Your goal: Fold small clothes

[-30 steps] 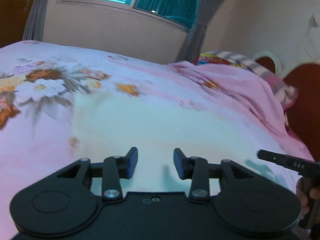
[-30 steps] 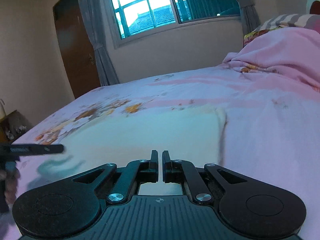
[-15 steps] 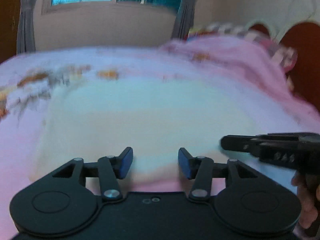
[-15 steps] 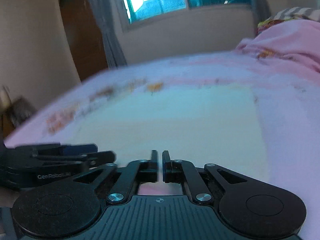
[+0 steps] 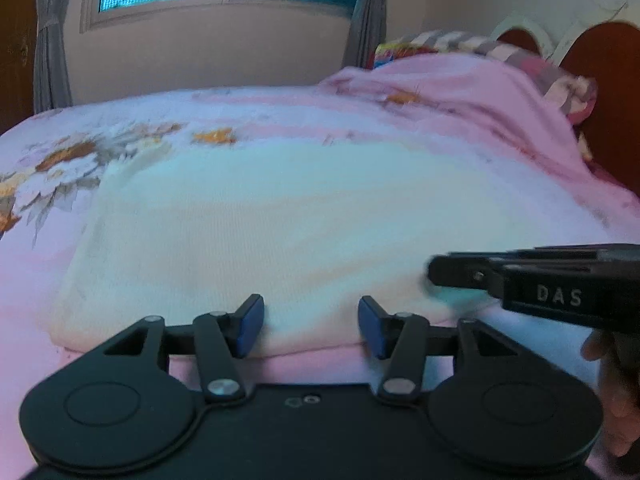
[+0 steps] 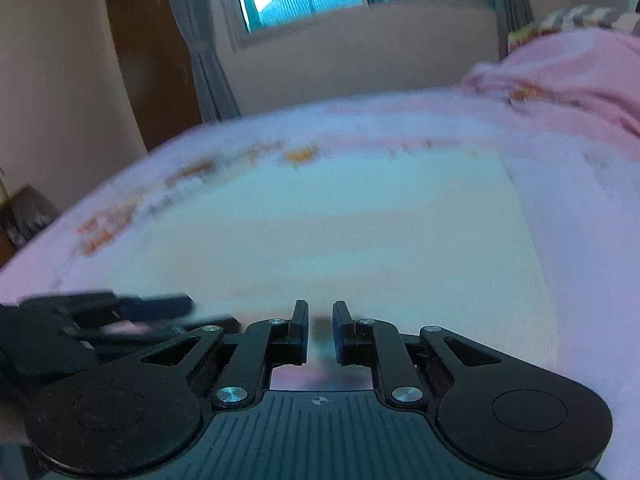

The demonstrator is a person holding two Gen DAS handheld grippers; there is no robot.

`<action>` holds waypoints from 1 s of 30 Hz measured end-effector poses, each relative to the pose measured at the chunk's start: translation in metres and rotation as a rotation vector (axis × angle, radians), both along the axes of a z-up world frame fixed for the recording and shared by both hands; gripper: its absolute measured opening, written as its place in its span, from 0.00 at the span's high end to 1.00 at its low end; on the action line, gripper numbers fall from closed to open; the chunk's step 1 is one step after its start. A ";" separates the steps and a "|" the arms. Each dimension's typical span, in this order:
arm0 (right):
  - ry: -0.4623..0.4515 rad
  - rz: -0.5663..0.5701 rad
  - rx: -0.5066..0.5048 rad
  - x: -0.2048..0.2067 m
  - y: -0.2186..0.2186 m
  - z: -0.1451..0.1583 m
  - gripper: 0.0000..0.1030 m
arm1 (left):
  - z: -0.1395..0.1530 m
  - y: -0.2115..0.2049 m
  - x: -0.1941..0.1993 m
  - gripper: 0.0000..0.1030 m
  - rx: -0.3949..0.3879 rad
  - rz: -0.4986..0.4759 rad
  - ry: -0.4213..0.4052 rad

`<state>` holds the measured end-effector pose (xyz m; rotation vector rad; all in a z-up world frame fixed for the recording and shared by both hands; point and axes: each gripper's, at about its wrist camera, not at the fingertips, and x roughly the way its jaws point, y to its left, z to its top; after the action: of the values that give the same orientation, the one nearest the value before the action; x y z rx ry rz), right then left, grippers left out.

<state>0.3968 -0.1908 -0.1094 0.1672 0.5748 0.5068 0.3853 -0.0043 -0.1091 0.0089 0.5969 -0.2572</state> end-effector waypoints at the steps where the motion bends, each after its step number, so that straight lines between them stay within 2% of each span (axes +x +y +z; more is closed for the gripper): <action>1: -0.021 0.009 0.004 -0.002 0.002 0.003 0.87 | 0.003 -0.002 -0.004 0.51 -0.007 -0.010 -0.031; 3: -0.013 -0.005 -0.041 0.003 0.009 0.000 0.82 | 0.002 -0.009 -0.001 0.51 0.031 -0.002 -0.027; 4: 0.039 -0.020 -0.117 0.010 0.015 -0.010 0.81 | -0.005 -0.012 0.005 0.51 0.047 -0.002 0.020; 5: 0.060 -0.018 -0.144 0.013 0.018 -0.018 0.81 | -0.015 -0.014 0.011 0.50 0.063 0.004 0.056; 7: 0.047 -0.009 -0.127 0.012 0.016 -0.020 0.81 | -0.017 -0.014 0.011 0.49 0.062 0.002 0.044; 9: 0.029 -0.015 -0.131 0.007 0.011 -0.011 0.81 | -0.007 -0.011 0.005 0.49 0.071 0.007 0.012; 11: -0.056 -0.028 -0.118 -0.008 -0.001 0.001 0.81 | -0.001 0.002 -0.005 0.49 0.052 0.033 -0.046; 12: -0.081 -0.053 -0.126 -0.013 -0.009 0.004 0.81 | -0.001 0.008 -0.007 0.49 0.056 0.050 -0.043; 13: -0.082 -0.083 -0.137 -0.015 -0.017 0.004 0.81 | -0.006 0.015 -0.005 0.49 0.071 0.070 -0.006; 14: -0.066 -0.121 -0.162 -0.014 -0.023 0.000 0.81 | -0.015 0.023 -0.002 0.49 0.067 0.072 0.037; 15: -0.008 -0.156 -0.211 -0.007 -0.031 -0.011 0.81 | -0.018 0.032 -0.003 0.47 0.025 0.060 0.031; 16: 0.035 -0.153 -0.206 -0.003 -0.040 -0.020 0.81 | -0.016 0.039 -0.004 0.47 -0.010 0.063 0.034; 18: 0.054 -0.172 -0.113 -0.004 -0.061 -0.017 0.81 | -0.007 0.047 -0.009 0.48 -0.011 0.094 0.011; 20: 0.019 -0.208 -0.111 -0.012 -0.071 -0.006 0.80 | 0.001 0.060 -0.018 0.48 -0.012 0.133 -0.053; 22: -0.009 -0.212 -0.071 -0.016 -0.081 -0.004 0.80 | -0.003 0.067 -0.017 0.48 -0.013 0.159 -0.020; 23: 0.027 -0.215 -0.100 -0.011 -0.081 -0.011 0.80 | -0.011 0.071 -0.011 0.48 -0.005 0.167 0.034; 24: 0.072 -0.221 -0.147 -0.004 -0.081 -0.020 0.79 | -0.012 0.074 -0.010 0.48 -0.016 0.159 0.039; 26: 0.079 -0.230 -0.145 -0.002 -0.083 -0.019 0.77 | -0.004 0.076 -0.015 0.48 -0.029 0.168 0.023; 29: 0.026 -0.232 -0.094 -0.010 -0.087 -0.002 0.77 | 0.004 0.084 -0.027 0.48 0.003 0.205 -0.043; 30: -0.005 -0.225 -0.083 -0.014 -0.087 0.001 0.77 | -0.001 0.088 -0.024 0.48 0.014 0.220 -0.014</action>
<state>0.3832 -0.2773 -0.1087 0.1492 0.5637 0.2648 0.3609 0.0835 -0.1096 -0.0412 0.5809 -0.0395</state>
